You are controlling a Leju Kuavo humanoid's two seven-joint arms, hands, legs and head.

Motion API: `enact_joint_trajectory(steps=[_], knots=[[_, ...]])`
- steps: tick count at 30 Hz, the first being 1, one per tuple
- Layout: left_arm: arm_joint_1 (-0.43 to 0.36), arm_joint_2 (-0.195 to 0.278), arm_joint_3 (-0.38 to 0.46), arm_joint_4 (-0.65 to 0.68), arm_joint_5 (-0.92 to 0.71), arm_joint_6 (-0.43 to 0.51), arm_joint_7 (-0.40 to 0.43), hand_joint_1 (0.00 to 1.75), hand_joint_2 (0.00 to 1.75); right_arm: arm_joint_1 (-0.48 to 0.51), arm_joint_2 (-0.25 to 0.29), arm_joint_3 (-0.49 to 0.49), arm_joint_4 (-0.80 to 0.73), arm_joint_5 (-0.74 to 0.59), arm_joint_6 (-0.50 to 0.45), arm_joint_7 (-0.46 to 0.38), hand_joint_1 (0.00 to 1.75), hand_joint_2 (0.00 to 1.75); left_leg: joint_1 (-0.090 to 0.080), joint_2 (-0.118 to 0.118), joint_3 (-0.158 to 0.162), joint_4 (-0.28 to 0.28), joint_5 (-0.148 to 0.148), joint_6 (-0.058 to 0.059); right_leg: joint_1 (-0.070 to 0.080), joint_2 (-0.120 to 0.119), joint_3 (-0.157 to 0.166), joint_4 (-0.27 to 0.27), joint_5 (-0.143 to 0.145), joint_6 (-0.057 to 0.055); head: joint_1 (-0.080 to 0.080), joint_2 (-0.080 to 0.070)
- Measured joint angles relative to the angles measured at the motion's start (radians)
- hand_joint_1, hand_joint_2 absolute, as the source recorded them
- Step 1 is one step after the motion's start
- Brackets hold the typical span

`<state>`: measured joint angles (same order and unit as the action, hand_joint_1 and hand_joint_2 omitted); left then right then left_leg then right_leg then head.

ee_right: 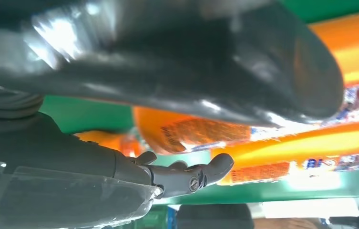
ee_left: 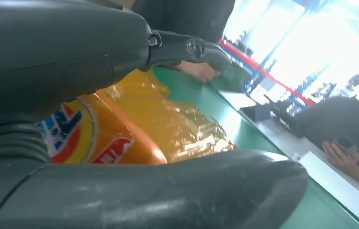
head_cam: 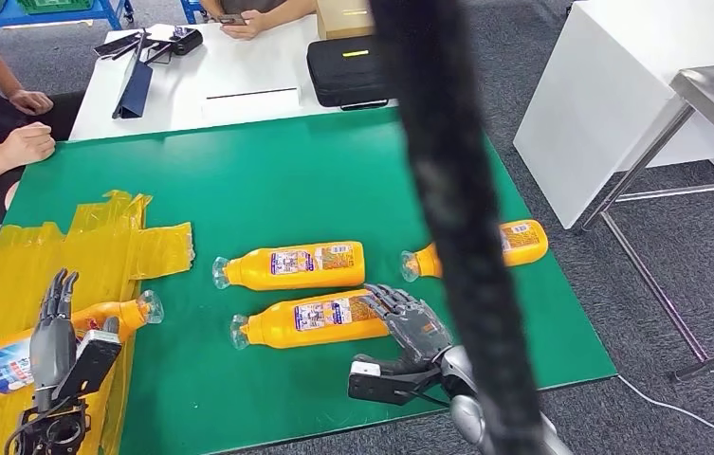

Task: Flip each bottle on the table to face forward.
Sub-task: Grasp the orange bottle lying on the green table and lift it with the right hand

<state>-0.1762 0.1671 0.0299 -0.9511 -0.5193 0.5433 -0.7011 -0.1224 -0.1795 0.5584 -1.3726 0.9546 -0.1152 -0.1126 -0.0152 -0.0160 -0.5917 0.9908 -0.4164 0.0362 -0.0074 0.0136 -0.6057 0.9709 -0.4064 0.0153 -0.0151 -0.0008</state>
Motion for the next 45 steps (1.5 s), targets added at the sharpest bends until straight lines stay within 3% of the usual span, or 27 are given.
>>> enact_joint_trajectory(steps=[4, 9, 19, 23, 39, 45], knots=[[-0.074, 0.016, 0.012, -0.016, 0.053, -0.126, 0.001, 0.00, 0.00, -0.053, 0.022, 0.005, 0.052, -0.027, 0.007, -0.017, 0.00, 0.00, 0.000, -0.003, -0.005, 0.001, 0.004, 0.001, 0.000, -0.003, -0.004, 0.000, 0.001, -0.001, 0.000, 0.000], [-0.205, 0.036, 0.078, -0.056, 0.001, -0.250, 0.013, 0.00, 0.00, -0.055, 0.036, 0.008, 0.065, -0.031, 0.000, -0.016, 0.00, 0.00, 0.001, -0.004, -0.007, 0.001, 0.005, 0.000, 0.000, -0.004, -0.005, 0.000, 0.003, -0.002, 0.000, 0.000], [-0.221, 0.027, 0.153, -0.126, -0.035, -0.288, 0.004, 0.00, 0.00, -0.031, 0.061, 0.005, 0.058, -0.018, -0.008, -0.007, 0.00, 0.00, 0.001, -0.001, -0.009, 0.000, 0.004, -0.001, 0.000, -0.002, -0.008, 0.000, 0.003, -0.002, 0.000, 0.000], [-0.232, 0.013, 0.154, -0.126, -0.037, -0.280, 0.002, 0.00, 0.00, -0.089, 0.087, 0.011, 0.098, -0.041, 0.011, -0.016, 0.00, 1.75, 0.001, 0.000, -0.009, 0.000, 0.005, -0.001, 0.000, -0.002, -0.008, 0.000, 0.004, -0.002, 0.000, 0.000], [-0.232, -0.003, 0.126, -0.132, 0.033, -0.239, 0.001, 0.00, 0.00, -0.340, 0.203, 0.084, 0.447, -0.037, 0.040, 0.008, 0.00, 1.75, 0.001, 0.000, -0.010, 0.000, 0.006, -0.001, 0.000, -0.002, -0.009, 0.001, 0.005, -0.004, 0.000, 0.000], [-0.223, 0.008, 0.114, -0.133, 0.072, -0.218, 0.001, 0.00, 0.00, -0.366, 0.219, 0.131, 0.505, -0.041, 0.056, -0.003, 0.00, 1.75, 0.001, 0.001, -0.008, 0.000, 0.006, -0.001, 0.000, -0.001, -0.008, 0.001, 0.006, -0.004, 0.000, 0.000]])
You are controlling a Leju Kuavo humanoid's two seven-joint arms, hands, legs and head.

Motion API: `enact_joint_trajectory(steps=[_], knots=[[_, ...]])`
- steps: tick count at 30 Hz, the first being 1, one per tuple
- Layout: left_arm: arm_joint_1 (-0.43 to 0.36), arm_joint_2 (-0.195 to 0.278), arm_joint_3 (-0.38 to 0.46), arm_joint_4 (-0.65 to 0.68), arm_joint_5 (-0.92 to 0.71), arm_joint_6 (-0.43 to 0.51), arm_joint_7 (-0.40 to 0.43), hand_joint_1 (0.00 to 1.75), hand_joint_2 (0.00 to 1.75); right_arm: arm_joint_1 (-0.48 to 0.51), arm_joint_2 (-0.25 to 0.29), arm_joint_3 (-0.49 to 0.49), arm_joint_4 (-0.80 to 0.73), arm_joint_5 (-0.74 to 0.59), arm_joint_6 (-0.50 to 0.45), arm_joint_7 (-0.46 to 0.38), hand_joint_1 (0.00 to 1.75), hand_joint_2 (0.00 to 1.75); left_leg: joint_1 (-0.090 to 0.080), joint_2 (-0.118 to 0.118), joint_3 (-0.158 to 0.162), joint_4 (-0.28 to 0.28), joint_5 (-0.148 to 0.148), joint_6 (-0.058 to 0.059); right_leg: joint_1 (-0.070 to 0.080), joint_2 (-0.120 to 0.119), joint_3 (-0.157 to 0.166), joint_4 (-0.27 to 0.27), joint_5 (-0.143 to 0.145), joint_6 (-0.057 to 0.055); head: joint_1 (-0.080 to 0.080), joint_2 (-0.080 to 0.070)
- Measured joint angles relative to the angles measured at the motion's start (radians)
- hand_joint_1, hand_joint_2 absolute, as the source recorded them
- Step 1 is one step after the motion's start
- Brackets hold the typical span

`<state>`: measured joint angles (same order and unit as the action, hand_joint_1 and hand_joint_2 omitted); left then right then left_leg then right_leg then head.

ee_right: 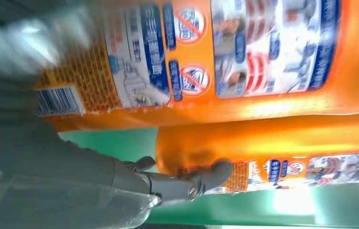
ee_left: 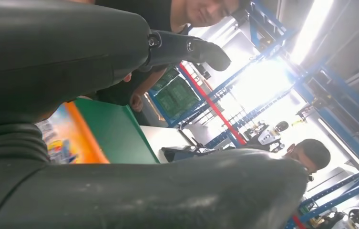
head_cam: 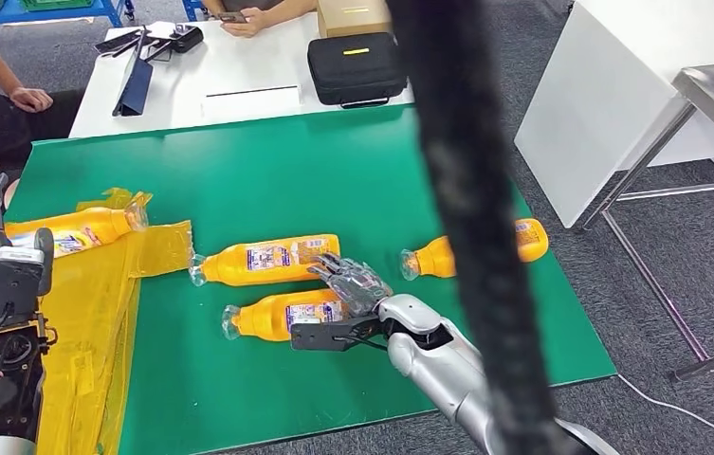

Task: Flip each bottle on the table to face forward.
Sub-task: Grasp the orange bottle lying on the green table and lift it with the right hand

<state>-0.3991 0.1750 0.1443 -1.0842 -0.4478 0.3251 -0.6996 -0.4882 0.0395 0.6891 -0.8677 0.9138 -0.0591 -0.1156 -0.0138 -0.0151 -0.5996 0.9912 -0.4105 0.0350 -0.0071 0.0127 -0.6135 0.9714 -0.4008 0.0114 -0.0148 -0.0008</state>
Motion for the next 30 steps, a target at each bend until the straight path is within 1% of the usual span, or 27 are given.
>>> enact_joint_trajectory(steps=[3, 5, 8, 12, 14, 17, 20, 25, 30], knots=[[0.022, 0.013, 0.001, -0.009, 0.020, 0.001, 0.000, 0.00, 0.00, 0.025, -0.019, 0.017, -0.042, -0.002, -0.017, -0.001, 0.00, 1.75, 0.000, 0.000, 0.000, 0.000, 0.000, 0.000, 0.000, 0.001, 0.000, 0.000, 0.000, 0.000, 0.000, 0.000], [0.042, 0.021, 0.003, -0.021, 0.029, 0.000, 0.000, 0.00, 0.00, 0.067, -0.045, 0.021, -0.113, -0.004, -0.044, 0.005, 0.00, 1.75, 0.000, -0.001, 0.000, 0.000, 0.000, 0.000, 0.000, 0.000, 0.000, 0.000, 0.000, 0.000, 0.000, 0.000], [0.066, 0.029, 0.008, -0.036, 0.033, -0.005, 0.000, 0.00, 0.00, 0.158, -0.091, 0.018, -0.260, -0.009, -0.083, 0.009, 0.00, 1.75, 0.000, -0.003, -0.002, 0.000, 0.000, 0.000, 0.000, -0.001, -0.001, 0.000, 0.000, 0.000, 0.000, 0.000], [0.065, 0.032, 0.010, -0.038, 0.027, -0.014, 0.000, 0.00, 0.00, 0.273, -0.131, -0.018, -0.478, -0.022, -0.181, -0.036, 0.00, 1.75, -0.001, -0.003, -0.004, 0.000, 0.000, 0.000, 0.000, 0.000, -0.004, 0.000, 0.000, 0.000, 0.000, 0.000], [0.062, 0.032, 0.010, -0.037, 0.026, -0.015, 0.000, 0.00, 0.00, 0.314, -0.146, -0.041, -0.575, -0.021, -0.200, -0.050, 0.00, 1.75, -0.001, -0.002, -0.004, 0.000, -0.001, 0.000, -0.001, 0.000, -0.004, 0.000, 0.000, 0.000, 0.000, 0.000], [0.060, 0.032, 0.010, -0.037, 0.026, -0.015, 0.000, 0.00, 0.00, 0.359, -0.163, -0.066, -0.666, -0.001, -0.178, -0.050, 0.00, 1.75, -0.001, -0.001, -0.004, 0.000, -0.001, 0.000, -0.001, 0.000, -0.004, 0.000, 0.000, 0.000, 0.000, 0.000], [0.060, 0.032, 0.011, -0.037, 0.026, -0.016, 0.000, 0.00, 0.00, 0.387, -0.168, -0.082, -0.705, 0.023, -0.141, -0.043, 0.00, 1.75, 0.000, -0.001, -0.004, 0.000, -0.001, 0.000, -0.001, 0.000, -0.004, 0.000, 0.000, 0.000, 0.000, 0.000], [0.058, 0.032, 0.011, -0.037, 0.017, -0.018, 0.000, 0.00, 0.00, 0.401, -0.167, -0.097, -0.709, 0.039, -0.114, -0.032, 0.00, 1.75, 0.000, -0.001, -0.004, 0.000, -0.001, 0.000, 0.000, 0.000, -0.004, 0.000, 0.000, 0.000, 0.000, 0.000], [0.056, 0.030, 0.013, -0.037, 0.010, -0.019, 0.000, 0.00, 0.00, 0.384, -0.153, -0.100, -0.679, 0.066, -0.050, -0.004, 0.00, 1.75, 0.000, -0.001, -0.004, 0.000, -0.001, 0.000, 0.000, 0.000, -0.004, 0.000, 0.000, 0.000, 0.000, 0.000]])
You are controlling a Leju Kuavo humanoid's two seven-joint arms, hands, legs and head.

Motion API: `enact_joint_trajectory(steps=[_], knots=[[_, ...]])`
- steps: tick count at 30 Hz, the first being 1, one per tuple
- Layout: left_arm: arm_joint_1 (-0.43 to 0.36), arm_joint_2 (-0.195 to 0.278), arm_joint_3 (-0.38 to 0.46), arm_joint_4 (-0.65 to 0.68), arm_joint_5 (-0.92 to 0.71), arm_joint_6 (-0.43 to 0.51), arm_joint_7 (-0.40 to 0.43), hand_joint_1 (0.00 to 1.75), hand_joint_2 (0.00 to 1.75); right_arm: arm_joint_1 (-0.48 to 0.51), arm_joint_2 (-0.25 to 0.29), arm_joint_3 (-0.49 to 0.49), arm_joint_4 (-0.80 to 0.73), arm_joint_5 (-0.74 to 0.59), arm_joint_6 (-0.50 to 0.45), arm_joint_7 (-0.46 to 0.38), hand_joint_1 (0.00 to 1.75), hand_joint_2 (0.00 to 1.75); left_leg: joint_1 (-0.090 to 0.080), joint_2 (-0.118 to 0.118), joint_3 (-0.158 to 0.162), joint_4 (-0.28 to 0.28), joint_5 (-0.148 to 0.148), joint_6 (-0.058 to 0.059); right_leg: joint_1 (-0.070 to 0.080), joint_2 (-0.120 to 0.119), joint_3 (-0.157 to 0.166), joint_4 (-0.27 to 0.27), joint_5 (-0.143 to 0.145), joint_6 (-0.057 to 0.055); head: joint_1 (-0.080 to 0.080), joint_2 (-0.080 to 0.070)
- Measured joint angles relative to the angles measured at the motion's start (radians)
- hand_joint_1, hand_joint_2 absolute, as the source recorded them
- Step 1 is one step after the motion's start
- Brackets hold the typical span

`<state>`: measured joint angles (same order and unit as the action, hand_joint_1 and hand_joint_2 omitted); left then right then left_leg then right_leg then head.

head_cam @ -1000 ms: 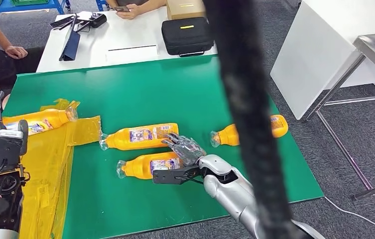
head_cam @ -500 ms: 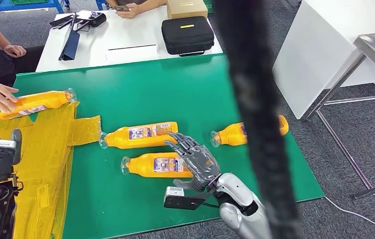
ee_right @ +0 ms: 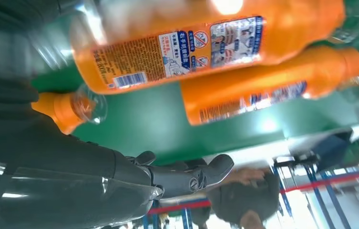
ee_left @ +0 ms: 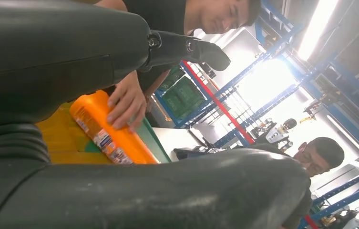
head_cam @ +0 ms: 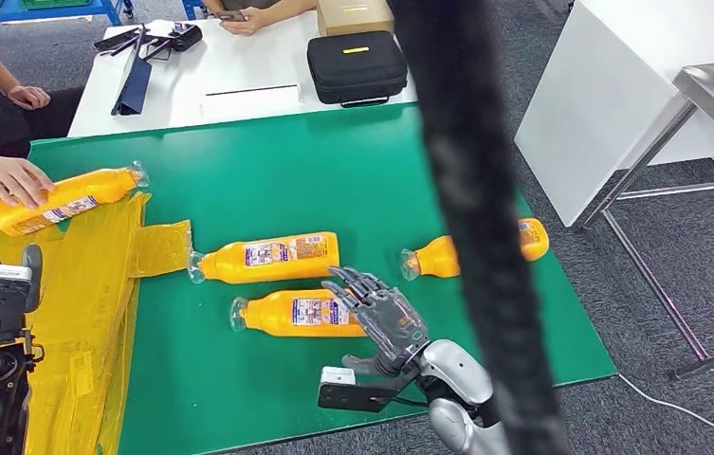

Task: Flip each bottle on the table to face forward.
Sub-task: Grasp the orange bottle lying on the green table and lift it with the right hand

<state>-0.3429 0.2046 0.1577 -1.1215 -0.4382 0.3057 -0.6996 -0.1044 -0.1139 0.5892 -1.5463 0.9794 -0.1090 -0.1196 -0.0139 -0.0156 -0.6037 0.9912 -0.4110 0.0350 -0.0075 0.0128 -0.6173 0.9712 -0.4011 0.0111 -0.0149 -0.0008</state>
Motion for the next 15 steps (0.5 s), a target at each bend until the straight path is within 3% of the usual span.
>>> enact_joint_trajectory(steps=[15], knots=[[-0.021, -0.016, 0.002, 0.008, -0.015, -0.014, 0.000, 0.00, 0.00, -0.149, 0.098, 0.015, 0.344, 0.017, 0.016, 0.020, 0.00, 1.75, 0.000, 0.000, 0.000, 0.000, 0.000, 0.000, 0.000, 0.000, 0.000, 0.000, 0.000, 0.000, 0.000, 0.000]])
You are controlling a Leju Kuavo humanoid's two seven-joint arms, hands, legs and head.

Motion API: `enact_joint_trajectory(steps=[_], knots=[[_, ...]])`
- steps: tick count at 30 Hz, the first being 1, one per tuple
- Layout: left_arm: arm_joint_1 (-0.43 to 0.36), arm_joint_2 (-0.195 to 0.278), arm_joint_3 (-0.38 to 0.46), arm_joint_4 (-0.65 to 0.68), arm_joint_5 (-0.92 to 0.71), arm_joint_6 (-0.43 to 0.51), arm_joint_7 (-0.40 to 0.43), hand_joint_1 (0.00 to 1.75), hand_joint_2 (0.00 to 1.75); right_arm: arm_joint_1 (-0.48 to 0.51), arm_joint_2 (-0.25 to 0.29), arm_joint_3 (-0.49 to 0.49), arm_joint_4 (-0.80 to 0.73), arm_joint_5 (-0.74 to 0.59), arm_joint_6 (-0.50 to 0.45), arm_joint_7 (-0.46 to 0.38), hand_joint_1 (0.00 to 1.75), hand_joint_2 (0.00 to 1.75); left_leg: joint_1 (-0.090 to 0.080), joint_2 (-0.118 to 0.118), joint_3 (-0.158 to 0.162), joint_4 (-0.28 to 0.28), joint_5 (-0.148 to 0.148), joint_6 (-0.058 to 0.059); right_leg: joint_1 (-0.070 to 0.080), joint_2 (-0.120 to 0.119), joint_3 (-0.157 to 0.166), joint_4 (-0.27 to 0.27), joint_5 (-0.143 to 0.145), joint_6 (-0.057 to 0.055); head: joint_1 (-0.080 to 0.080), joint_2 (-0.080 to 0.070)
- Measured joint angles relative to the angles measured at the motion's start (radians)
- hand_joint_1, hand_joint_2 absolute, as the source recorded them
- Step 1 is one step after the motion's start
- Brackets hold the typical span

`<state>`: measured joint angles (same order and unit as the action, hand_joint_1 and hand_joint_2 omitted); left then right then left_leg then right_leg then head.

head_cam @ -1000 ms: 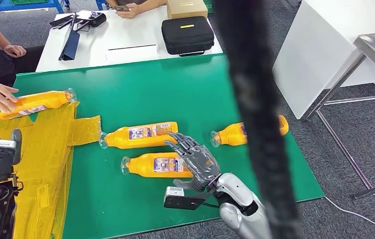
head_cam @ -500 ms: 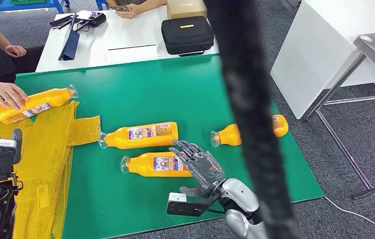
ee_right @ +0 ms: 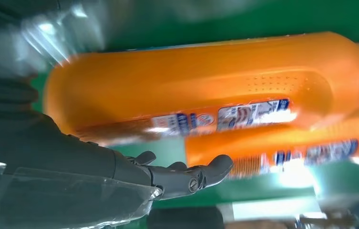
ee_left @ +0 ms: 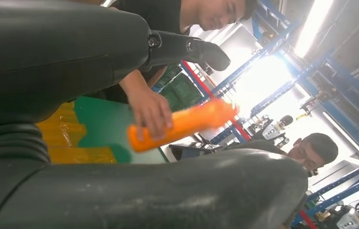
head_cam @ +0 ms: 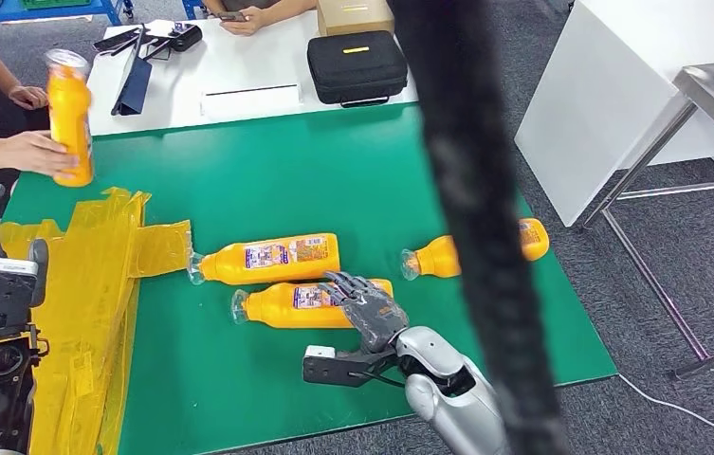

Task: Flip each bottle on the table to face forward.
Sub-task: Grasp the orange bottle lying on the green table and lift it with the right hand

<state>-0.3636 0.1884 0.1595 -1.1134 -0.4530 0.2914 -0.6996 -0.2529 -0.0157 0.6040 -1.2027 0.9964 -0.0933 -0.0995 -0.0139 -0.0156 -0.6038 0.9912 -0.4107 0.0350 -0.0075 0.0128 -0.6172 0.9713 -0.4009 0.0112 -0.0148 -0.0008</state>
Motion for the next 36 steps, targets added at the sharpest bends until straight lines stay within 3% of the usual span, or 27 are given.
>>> enact_joint_trajectory(steps=[14, 19, 23, 30, 36], knots=[[0.000, 0.000, 0.001, 0.001, 0.012, 0.000, 0.000, 0.00, 0.00, -0.074, 0.048, 0.019, 0.153, 0.004, 0.008, 0.005, 0.00, 1.75, 0.000, 0.000, 0.000, 0.000, 0.000, 0.000, 0.000, 0.000, 0.000, 0.000, 0.000, 0.000, 0.000, 0.000], [0.008, 0.007, 0.002, 0.001, 0.040, 0.007, 0.000, 0.00, 0.00, -0.099, 0.051, 0.041, 0.200, 0.042, 0.024, 0.052, 0.00, 1.75, 0.000, 0.000, 0.002, 0.000, 0.000, 0.000, 0.000, 0.000, 0.002, 0.000, 0.000, 0.000, 0.000, 0.000], [0.021, 0.012, 0.003, 0.001, 0.056, 0.015, 0.000, 0.00, 0.00, -0.125, 0.052, 0.065, 0.244, 0.084, 0.037, 0.110, 1.75, 1.75, 0.000, 0.000, 0.006, 0.000, 0.000, 0.000, 0.000, 0.000, 0.005, 0.000, 0.000, -0.001, 0.000, 0.000], [0.031, 0.017, 0.013, 0.001, 0.061, 0.011, 0.000, 0.00, 0.00, -0.119, 0.020, 0.098, 0.249, 0.125, 0.099, 0.192, 1.75, 1.75, 0.000, -0.002, 0.014, 0.000, -0.001, 0.000, 0.000, 0.000, 0.007, -0.001, -0.002, 0.000, 0.000, 0.000], [0.031, 0.016, 0.028, 0.001, 0.042, -0.014, 0.000, 0.00, 0.00, -0.027, -0.055, 0.099, 0.103, 0.167, 0.147, 0.265, 1.75, 1.75, -0.001, -0.005, 0.023, 0.000, -0.005, 0.001, 0.000, -0.002, 0.012, -0.003, -0.008, 0.002, 0.000, 0.000]])
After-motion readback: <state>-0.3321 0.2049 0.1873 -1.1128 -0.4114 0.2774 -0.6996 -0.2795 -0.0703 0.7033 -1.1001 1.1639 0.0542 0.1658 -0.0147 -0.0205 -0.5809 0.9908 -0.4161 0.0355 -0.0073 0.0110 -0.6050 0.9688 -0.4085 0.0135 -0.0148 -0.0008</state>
